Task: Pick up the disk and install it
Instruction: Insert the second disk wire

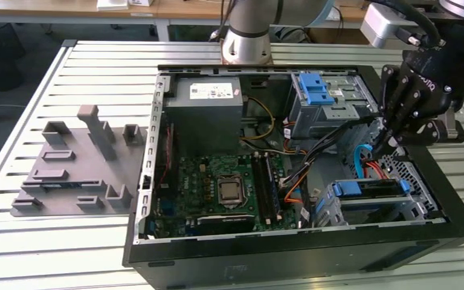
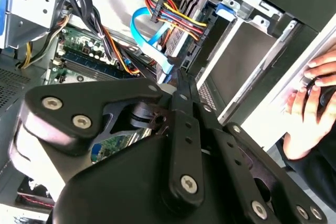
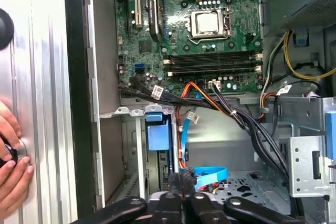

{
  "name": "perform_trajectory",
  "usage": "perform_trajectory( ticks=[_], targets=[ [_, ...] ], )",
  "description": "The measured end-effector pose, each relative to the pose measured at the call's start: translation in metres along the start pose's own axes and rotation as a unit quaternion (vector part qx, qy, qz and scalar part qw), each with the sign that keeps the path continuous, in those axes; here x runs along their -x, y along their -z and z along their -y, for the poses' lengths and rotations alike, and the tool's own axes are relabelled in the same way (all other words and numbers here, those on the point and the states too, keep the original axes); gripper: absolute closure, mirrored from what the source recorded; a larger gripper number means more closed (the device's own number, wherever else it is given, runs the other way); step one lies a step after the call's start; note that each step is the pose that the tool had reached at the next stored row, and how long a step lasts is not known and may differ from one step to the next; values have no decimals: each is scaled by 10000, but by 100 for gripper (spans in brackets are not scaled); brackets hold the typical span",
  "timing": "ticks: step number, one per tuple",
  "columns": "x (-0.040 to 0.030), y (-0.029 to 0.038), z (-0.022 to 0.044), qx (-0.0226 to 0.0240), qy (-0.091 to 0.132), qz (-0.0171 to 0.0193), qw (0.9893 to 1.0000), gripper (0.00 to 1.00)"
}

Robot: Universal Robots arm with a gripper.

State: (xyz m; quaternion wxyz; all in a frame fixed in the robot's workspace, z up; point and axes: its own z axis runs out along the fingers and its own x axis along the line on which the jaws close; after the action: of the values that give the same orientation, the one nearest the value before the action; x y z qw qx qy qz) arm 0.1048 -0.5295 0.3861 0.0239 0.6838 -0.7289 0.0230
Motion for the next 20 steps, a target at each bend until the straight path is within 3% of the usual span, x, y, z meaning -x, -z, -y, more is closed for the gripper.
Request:
perform_trajectory(
  ticks=[1,6,7,14,20],
  targets=[
    [1,-2,0,0,0,0,10000,83],
    [18,-9,0,0,1,1,10000,82],
    [24,-11,0,0,1,2,10000,75],
    [52,-46,-3,8,1,7,10000,75],
    [58,-121,-3,35,3,14,10000,75]
  ],
)
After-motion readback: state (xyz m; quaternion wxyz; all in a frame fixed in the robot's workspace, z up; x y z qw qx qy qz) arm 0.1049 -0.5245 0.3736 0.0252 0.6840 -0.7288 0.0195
